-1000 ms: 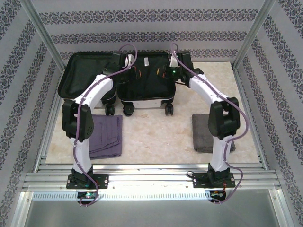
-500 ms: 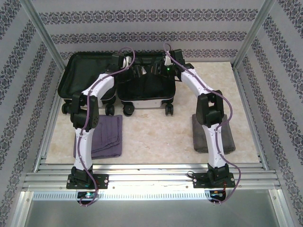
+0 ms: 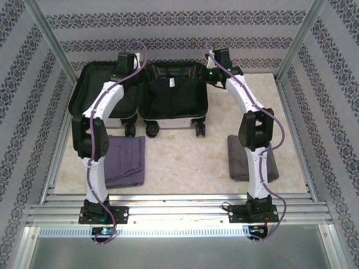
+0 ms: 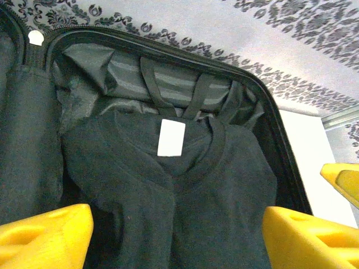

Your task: Pack the luggage

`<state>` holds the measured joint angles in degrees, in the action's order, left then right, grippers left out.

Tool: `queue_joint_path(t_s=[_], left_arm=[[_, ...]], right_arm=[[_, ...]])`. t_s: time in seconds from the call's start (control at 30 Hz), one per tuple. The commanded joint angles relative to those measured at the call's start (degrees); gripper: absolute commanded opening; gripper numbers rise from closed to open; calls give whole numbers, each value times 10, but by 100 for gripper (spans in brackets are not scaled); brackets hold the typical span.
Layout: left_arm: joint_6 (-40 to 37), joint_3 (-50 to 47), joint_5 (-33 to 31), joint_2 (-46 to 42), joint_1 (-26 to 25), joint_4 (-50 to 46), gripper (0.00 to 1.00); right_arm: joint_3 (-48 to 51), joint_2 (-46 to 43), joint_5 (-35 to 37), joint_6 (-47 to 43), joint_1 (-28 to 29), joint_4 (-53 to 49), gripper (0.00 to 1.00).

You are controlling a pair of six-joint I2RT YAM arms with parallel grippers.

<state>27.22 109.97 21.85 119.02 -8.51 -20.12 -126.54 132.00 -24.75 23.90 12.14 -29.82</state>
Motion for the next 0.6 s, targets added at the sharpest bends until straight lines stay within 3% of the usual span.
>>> queue_joint_path(t_s=[0.0, 0.2, 0.57], left_arm=[[4, -43, 4, -48, 0, 14, 80], [25, -167, -8, -139, -2, 59, 81], [25, -360, -53, -291, -16, 86, 84]], right_arm=[[26, -43, -13, -17, 12, 9, 70], [15, -20, -34, -16, 32, 9, 63], [7, 38, -37, 0, 58, 33, 63]])
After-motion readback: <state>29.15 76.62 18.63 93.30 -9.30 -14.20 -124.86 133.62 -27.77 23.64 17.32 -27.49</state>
